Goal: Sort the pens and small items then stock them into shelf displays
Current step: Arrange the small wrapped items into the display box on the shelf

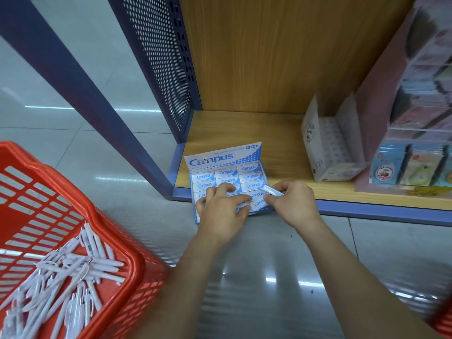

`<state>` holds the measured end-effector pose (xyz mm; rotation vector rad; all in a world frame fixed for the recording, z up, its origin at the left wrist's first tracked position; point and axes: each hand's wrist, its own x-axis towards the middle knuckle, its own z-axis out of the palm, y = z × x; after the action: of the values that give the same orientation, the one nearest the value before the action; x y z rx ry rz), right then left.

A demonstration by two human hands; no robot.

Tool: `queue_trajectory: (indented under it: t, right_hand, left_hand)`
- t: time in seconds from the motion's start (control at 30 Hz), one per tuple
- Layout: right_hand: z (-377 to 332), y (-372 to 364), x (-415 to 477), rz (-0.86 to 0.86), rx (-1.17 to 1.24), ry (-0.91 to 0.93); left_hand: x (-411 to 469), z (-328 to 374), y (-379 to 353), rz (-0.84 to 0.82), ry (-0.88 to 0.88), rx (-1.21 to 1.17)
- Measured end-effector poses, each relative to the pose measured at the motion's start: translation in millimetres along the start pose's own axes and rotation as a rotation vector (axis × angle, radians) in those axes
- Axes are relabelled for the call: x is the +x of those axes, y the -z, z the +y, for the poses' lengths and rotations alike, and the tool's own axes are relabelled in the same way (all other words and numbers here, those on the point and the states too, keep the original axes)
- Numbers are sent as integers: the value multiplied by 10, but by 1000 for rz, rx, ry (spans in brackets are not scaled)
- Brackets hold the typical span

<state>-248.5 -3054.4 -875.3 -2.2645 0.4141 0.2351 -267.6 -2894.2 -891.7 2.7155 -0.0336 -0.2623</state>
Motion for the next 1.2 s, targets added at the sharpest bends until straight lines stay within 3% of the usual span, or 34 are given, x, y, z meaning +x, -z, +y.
queue_trajectory:
  t: [0.33, 0.4, 0.53, 0.67, 0.77, 0.87, 0.93, 1.03, 1.2]
  right_hand:
    - [83, -177, -81, 22, -21, 24]
    - [90, -201, -99, 2, 113, -12]
    - [65, -86, -127, -154, 624, -185]
    - [32, 134, -69, -276, 743, -312]
    - [12, 307, -33, -393, 770, -231]
    - [-21, 387, -14, -425, 823, -169]
    - [-44, 401, -11, -406, 836, -173]
    - [-79, 384, -28, -424, 772, -145]
    - [-135, 380, -64, -443, 807, -89]
  left_hand:
    - [-43, -55, 0, -47, -70, 52]
    - [-54, -53, -5, -32, -67, 56]
    - [-58, -37, -7, -26, -54, 46]
    - [-48, -33, -9, -21, -44, 32]
    - [-44, -17, -12, -16, -31, 6]
    - [-3, 56, 21, 90, -12, -202]
    - [18, 148, 114, 147, 14, -557]
    - [-3, 334, 328, 41, 124, -1156]
    - [-32, 399, 382, -16, 166, -1238]
